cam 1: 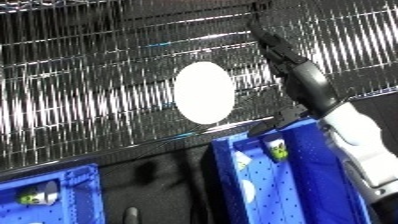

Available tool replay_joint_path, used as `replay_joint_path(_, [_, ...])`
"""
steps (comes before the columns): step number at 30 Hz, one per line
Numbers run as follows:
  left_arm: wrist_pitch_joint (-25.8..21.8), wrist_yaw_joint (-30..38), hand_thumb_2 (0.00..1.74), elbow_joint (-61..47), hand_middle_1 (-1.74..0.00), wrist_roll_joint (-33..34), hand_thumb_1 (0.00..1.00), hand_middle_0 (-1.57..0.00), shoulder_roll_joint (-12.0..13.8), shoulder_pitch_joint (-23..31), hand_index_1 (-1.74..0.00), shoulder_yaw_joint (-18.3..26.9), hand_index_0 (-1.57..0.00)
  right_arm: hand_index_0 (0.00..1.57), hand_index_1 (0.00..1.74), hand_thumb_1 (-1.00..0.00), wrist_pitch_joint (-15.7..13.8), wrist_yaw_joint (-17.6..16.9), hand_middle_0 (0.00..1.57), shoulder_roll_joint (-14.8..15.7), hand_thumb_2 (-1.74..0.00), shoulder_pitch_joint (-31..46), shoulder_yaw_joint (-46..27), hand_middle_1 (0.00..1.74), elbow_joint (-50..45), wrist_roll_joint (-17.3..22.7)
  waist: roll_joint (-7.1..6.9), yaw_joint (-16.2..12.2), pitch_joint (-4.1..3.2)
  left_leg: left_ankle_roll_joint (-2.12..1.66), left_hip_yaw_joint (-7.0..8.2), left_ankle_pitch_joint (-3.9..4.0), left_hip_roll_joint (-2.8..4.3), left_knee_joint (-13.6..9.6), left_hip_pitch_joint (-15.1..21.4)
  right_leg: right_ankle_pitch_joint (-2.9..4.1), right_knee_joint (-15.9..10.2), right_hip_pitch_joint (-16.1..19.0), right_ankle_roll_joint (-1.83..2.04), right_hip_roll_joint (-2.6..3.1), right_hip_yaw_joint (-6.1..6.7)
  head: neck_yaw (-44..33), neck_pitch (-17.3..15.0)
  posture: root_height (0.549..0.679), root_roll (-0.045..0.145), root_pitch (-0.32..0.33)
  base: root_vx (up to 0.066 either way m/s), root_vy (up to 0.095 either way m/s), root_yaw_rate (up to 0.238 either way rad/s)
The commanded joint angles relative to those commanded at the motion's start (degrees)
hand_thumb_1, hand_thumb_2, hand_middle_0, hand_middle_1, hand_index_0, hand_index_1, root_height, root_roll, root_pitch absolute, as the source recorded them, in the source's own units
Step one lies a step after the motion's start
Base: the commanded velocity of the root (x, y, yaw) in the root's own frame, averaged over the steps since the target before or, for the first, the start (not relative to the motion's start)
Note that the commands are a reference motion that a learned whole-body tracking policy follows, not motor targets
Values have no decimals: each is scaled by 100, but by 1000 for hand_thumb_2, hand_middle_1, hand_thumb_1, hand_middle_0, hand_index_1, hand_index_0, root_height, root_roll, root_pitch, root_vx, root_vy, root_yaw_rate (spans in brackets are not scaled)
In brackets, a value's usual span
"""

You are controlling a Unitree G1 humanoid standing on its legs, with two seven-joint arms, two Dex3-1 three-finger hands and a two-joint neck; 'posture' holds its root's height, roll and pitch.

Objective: Pick up the object and place it into the box

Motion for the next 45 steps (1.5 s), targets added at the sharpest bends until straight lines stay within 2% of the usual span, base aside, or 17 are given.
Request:
replay_joint_path(10, [-34,86,0,-131,0,-74,0,0,-68,42,0,-95,0,0,0,0,95,27,0,213,0,-218,86,0,-35,92,77,83,0,22,-12,-33,-46,34,-139,-13,67,-144,-14,-12,-3,34,-90,623,79,165,11,23,22])
replay_joint_path(16, [10,137,0,-202,0,-111,0,0,-115,14,0,-152,0,0,0,0,186,138,0,384,0,-280,135,0,-88,123,114,118,0,28,-19,-13,-73,-19,-144,-17,61,-166,-17,-18,-6,87,-146,623,81,170,8,14,31])
replay_joint_path(24, [-4,132,0,-207,0,-115,0,0,-176,2,0,-196,0,628,696,-400,216,252,628,595,-696,-270,214,696,-151,167,149,129,0,28,-16,11,-88,-54,-138,-18,45,-170,-27,-20,-3,115,-208,624,84,171,5,9,16])
replay_joint_path(33, [-23,178,0,-206,0,-104,0,0,-226,0,0,-217,0,1334,1479,-850,239,310,1334,639,-1479,-111,163,1479,-154,262,141,104,0,18,-15,76,-70,-174,-76,12,-28,-136,-23,-8,-2,51,-194,625,84,172,-12,-4,-12])
replay_joint_path(40, [-52,174,0,-184,0,-117,0,0,-226,17,0,-179,0,1334,1479,-850,218,241,1334,584,-1479,85,60,1479,-388,222,100,26,0,-15,-5,170,-21,-376,68,76,-212,-27,0,22,22,-71,-121,629,85,170,-20,-10,-38])
replay_joint_path(45, [-128,152,0,-112,0,-150,0,0,-254,85,0,-45,0,1334,1479,-850,91,-122,1334,491,-1479,427,-224,1479,-1077,202,24,-116,0,-30,17,188,29,-428,157,86,-276,27,7,62,62,-383,1,631,85,167,-25,-1,-88])
